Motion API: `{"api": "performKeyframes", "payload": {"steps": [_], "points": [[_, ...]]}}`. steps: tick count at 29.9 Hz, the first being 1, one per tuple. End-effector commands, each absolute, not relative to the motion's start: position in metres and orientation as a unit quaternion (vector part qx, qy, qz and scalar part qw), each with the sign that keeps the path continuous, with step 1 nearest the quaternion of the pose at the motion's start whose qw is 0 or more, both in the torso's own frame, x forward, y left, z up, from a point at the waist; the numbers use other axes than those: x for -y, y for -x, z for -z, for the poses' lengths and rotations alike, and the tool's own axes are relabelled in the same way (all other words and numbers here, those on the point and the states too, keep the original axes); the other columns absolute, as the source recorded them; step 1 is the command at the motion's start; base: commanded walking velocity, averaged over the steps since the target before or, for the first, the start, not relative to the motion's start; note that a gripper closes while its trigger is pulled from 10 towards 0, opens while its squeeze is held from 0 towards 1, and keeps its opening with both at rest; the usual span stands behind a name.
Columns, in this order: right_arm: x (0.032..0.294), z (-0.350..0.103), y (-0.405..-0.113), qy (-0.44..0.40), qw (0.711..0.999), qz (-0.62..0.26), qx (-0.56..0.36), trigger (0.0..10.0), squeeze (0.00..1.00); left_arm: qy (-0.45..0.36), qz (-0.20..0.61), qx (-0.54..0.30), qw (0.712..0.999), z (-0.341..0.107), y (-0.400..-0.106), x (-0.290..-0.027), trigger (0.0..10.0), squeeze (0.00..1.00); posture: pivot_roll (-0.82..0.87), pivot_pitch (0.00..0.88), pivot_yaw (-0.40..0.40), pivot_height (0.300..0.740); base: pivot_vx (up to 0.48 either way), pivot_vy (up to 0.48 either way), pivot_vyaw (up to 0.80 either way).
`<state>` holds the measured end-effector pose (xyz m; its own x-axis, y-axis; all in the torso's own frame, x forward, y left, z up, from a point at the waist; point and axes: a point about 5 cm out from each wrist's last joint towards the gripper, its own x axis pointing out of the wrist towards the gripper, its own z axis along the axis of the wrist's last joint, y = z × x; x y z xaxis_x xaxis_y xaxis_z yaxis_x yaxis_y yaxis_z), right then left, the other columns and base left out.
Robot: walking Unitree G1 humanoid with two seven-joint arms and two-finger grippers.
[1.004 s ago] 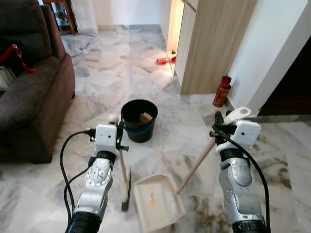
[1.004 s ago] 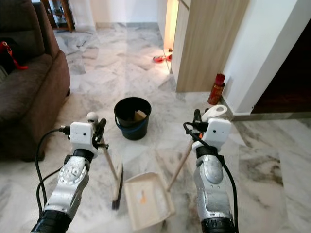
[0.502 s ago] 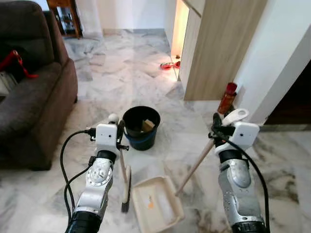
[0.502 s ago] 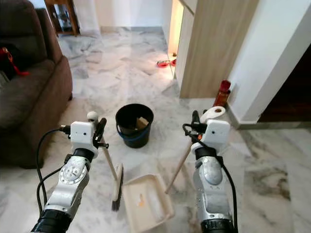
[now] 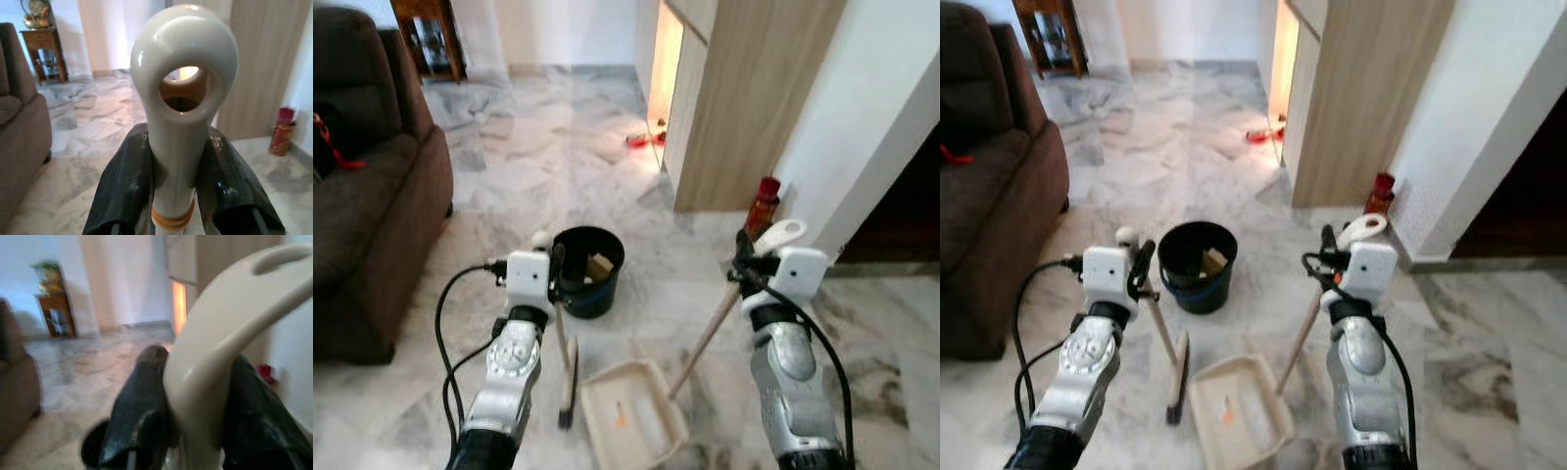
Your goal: Sweep floor
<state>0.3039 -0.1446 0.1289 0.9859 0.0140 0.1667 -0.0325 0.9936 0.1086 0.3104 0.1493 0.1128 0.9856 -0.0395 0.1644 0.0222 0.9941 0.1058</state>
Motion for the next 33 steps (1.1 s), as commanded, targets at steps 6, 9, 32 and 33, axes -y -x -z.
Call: {"api": "performKeyframes", "payload": {"steps": [6,9,32,33], "points": [[0.1442,-0.1414,-0.3044,-0.064,0.992,-0.019,0.111,10.0,0.00,-0.055,0.021,0.116,0.992,-0.1271,-0.3140,-0.1444,10.0,0.00,0.01,0.000,-0.025,0.740,0.326,0.000,0.32],[0.1437,-0.1406,-0.3033,-0.063,0.992,-0.020,0.110,10.0,0.00,-0.055,0.021,0.114,0.992,-0.1266,-0.3136,-0.1445,10.0,0.00,0.01,0.000,-0.027,0.740,0.328,0.000,0.68],[0.1423,-0.1434,-0.3043,-0.070,0.991,-0.020,0.115,10.0,0.00,-0.058,0.020,0.115,0.991,-0.1271,-0.3151,-0.1445,10.0,0.00,0.02,0.000,-0.025,0.740,0.325,0.000,0.03],[0.1434,-0.1438,-0.3047,-0.070,0.991,-0.016,0.115,10.0,0.00,-0.058,0.020,0.116,0.991,-0.1272,-0.3152,-0.1444,10.0,0.00,0.02,0.000,-0.024,0.740,0.262,0.000,0.00]]}}
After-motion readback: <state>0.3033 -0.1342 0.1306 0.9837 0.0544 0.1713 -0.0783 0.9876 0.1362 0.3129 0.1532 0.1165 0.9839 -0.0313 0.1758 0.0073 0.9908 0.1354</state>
